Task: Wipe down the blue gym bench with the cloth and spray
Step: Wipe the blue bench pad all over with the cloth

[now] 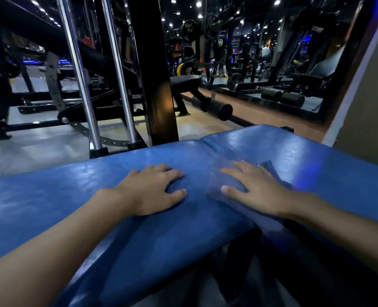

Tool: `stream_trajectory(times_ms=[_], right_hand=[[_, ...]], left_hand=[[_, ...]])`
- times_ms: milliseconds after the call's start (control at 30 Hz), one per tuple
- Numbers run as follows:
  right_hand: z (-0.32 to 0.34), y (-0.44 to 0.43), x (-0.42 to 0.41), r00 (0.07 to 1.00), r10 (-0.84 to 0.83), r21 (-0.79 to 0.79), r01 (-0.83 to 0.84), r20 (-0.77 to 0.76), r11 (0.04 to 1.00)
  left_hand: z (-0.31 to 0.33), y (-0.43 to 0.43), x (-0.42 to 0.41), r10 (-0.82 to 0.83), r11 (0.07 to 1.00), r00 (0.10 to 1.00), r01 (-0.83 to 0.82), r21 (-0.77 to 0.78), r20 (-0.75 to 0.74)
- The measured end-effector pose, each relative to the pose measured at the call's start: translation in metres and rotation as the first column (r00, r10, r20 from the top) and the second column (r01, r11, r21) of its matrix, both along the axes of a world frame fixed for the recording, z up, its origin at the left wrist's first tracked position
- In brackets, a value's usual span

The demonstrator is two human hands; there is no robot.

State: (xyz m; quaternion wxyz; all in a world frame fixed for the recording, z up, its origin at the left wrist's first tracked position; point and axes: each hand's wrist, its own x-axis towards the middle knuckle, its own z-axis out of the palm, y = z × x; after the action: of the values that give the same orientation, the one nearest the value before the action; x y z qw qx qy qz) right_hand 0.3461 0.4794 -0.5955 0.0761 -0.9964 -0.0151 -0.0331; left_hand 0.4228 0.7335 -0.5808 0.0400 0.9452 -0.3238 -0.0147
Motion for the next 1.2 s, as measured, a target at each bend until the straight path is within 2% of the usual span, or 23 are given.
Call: stream_trajectory(times_ms=[67,133,267,333,400,500,567,667,767,867,1000,1100,1200], right_hand=[[-0.002,0.009,-0.021,0.994,0.107,-0.027,-0.106,0.027,0.994],[-0.005,0.02,-0.03,0.989,0.125,-0.025,-0.124,0.072,0.992],[-0.007,0.027,-0.013,0.99,0.065,-0.044,-0.06,0.127,0.997],[-0.006,0.014,0.006,0.991,0.014,0.017,-0.017,0.136,1.0],[-0.004,0.0,0.025,0.993,-0.048,0.064,0.042,0.11,0.997],[-0.002,-0.002,0.038,0.994,-0.073,0.042,0.07,0.077,0.997],[-0.003,0.008,0.024,0.997,-0.012,-0.002,0.013,0.081,1.0],[-0.004,0.035,-0.02,0.98,0.191,-0.082,-0.186,0.049,0.979],[-0.01,0.044,-0.033,0.962,0.263,-0.118,-0.253,0.075,0.96],[-0.009,0.033,-0.007,0.966,0.221,-0.077,-0.212,0.134,0.974],[0.002,0.006,0.054,0.996,0.047,0.068,-0.052,0.075,0.996],[0.002,0.002,0.076,0.999,-0.001,-0.003,0.002,0.039,1.0],[0.002,0.015,0.055,0.998,0.042,-0.041,-0.043,-0.036,0.998]], left_hand=[[0.002,0.003,0.005,0.012,1.0,1.0,-0.012,-0.024,-0.01],[0.005,0.006,0.009,0.032,0.999,0.999,-0.033,-0.023,-0.029],[0.001,0.009,0.011,0.024,0.999,1.0,-0.024,0.044,-0.005],[0.002,0.012,0.011,0.031,0.998,0.999,-0.032,0.061,0.012],[0.003,0.016,0.01,0.041,0.997,0.999,-0.041,0.068,0.002],[0.002,0.02,0.009,0.033,0.997,0.999,-0.031,0.074,-0.025],[0.0,0.023,0.009,0.021,0.997,0.999,-0.019,0.069,-0.028],[-0.001,0.024,0.014,0.016,0.999,1.0,-0.016,0.049,-0.013],[0.002,0.023,0.019,0.028,0.999,1.0,-0.028,0.025,-0.006],[0.002,0.024,0.02,0.031,0.999,0.999,-0.031,0.013,0.009],[0.001,0.028,0.016,0.032,0.999,0.999,-0.032,0.016,0.016],[0.001,0.03,0.011,0.061,0.997,0.998,-0.061,0.046,-0.006],[0.002,0.033,0.008,0.066,0.995,0.997,-0.064,0.072,-0.026]])
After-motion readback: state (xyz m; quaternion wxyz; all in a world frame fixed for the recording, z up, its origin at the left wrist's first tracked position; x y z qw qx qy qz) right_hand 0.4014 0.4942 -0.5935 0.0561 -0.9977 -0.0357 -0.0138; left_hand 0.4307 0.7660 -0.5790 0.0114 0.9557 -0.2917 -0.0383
